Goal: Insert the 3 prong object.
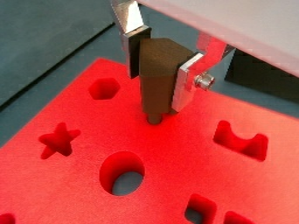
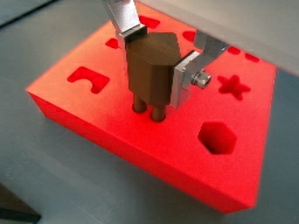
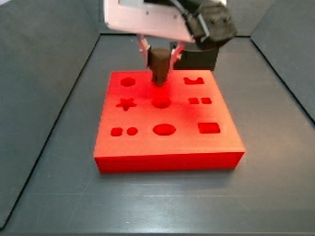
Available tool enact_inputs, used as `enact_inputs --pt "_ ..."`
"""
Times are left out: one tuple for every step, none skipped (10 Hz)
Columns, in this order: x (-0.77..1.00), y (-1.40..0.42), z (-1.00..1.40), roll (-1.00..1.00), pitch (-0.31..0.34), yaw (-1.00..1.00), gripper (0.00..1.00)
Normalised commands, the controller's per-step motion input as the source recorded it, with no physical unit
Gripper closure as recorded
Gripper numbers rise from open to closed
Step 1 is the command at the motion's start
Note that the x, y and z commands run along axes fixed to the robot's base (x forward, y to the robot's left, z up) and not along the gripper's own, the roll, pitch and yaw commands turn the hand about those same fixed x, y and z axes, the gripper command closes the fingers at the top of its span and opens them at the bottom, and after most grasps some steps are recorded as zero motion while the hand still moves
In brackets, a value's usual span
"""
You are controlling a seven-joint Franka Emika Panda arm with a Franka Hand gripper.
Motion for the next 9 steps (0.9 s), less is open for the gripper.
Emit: enact_inputs --pt "0.0 -0.09 -0.99 0.08 0.0 -0.2 1.0" --pt "0.0 -0.12 -1.0 0.07 0.0 -0.21 1.0" --pt "0.0 -0.13 -0.99 0.04 0.0 -0.22 1.0" --pt "0.0 -0.1 -0.83 0.0 0.0 -0.22 1.0" --pt "0.07 -0.11 -0.88 0.0 0.0 -0.24 1.0" --pt "0.0 -0.01 -0.87 -0.04 0.001 -0.13 1.0" --pt "-0.05 -0.02 -0.21 0.14 0.044 -0.03 1.0" --pt "0.0 -0.02 0.0 -0.01 0.0 0.0 1.0" --pt "0.0 0.05 -0.15 -0.25 -0.054 0.0 1.0"
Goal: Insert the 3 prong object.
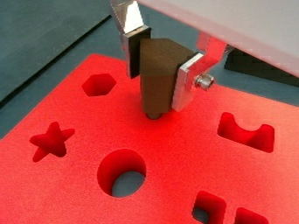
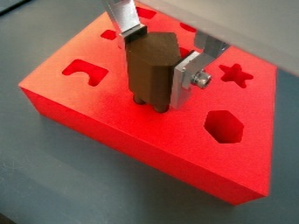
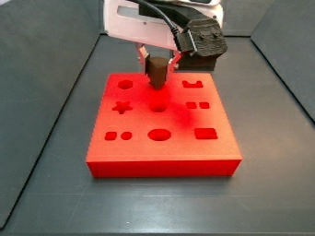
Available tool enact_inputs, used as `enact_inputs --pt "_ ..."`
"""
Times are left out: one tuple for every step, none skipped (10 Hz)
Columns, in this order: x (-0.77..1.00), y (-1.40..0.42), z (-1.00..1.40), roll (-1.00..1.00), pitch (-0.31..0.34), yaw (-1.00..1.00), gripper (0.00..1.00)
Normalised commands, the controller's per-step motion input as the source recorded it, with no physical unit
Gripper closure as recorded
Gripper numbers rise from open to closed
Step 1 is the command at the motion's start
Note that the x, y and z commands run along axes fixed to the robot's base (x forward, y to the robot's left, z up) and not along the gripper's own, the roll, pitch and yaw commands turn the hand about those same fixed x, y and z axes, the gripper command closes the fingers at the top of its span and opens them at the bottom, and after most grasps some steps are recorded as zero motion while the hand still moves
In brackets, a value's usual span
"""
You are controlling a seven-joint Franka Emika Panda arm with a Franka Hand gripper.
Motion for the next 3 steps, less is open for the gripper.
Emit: enact_inputs --pt "0.0 0.28 -0.35 -0.4 -0.089 0.0 1.0" --pt "0.05 0.07 -0.28 -0.16 -0.061 0.0 1.0" --pt "0.0 0.0 0.0 0.0 0.0 0.0 1.0"
